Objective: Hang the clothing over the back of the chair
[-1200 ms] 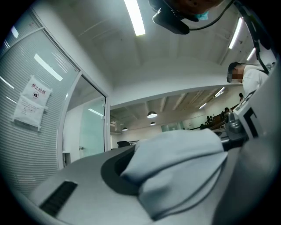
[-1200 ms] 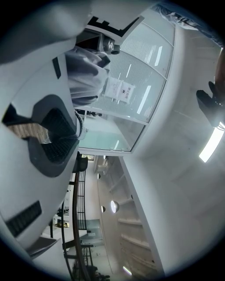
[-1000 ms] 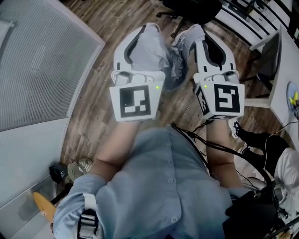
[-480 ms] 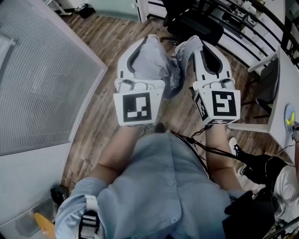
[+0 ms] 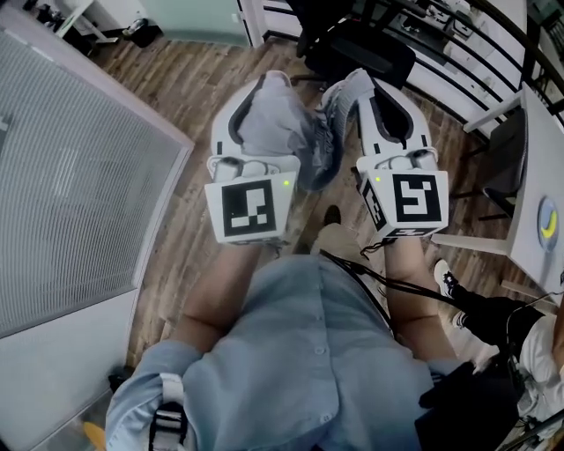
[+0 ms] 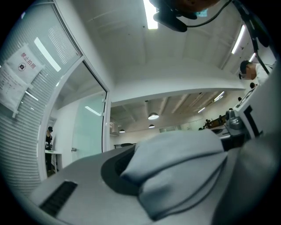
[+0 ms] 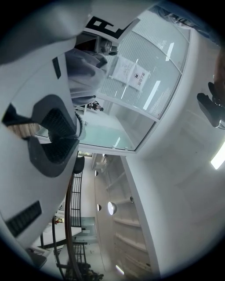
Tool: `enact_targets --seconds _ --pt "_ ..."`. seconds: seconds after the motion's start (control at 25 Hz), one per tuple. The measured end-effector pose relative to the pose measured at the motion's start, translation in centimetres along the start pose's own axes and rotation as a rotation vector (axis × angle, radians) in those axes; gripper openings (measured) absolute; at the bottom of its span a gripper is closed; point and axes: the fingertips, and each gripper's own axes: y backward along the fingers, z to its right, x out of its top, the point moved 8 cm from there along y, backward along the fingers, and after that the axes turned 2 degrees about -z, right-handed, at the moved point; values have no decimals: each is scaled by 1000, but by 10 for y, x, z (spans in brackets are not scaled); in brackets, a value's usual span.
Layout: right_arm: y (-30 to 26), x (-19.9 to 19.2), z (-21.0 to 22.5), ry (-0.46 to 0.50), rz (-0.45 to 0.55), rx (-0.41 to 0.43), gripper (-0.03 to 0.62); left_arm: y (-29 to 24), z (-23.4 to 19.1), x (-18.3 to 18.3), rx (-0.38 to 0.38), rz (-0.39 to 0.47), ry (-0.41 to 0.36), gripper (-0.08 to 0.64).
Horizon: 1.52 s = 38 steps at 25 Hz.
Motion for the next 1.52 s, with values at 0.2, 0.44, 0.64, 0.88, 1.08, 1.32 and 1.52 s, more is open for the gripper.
enact_targets --seconds 0.2,0.44,0.64,0.88,1.08,1.32,1.52 --pt "-42 -26 10 -3 -18 -1 25 -40 -13 -31 -11 -36 -16 17" --pt "-104 -46 66 -35 -33 10 25 -124 -5 -45 -7 -80 -36 17" --pt "-158 -56 105 -52 -44 20 25 -187 -10 -49 4 -97 -51 17" --pt "-214 -48 143 -38 1 42 25 -249 -20 -40 42 -46 -56 17" --pt "-251 -46 158 -19 29 53 25 -282 -30 -41 56 -1 -52 17" --pt "-295 -52 159 -13 28 66 25 -316 -52 -55 57 -6 -46 17" --pt "-345 -63 147 -15 10 78 25 -348 -88 -75 49 -32 -26 17"
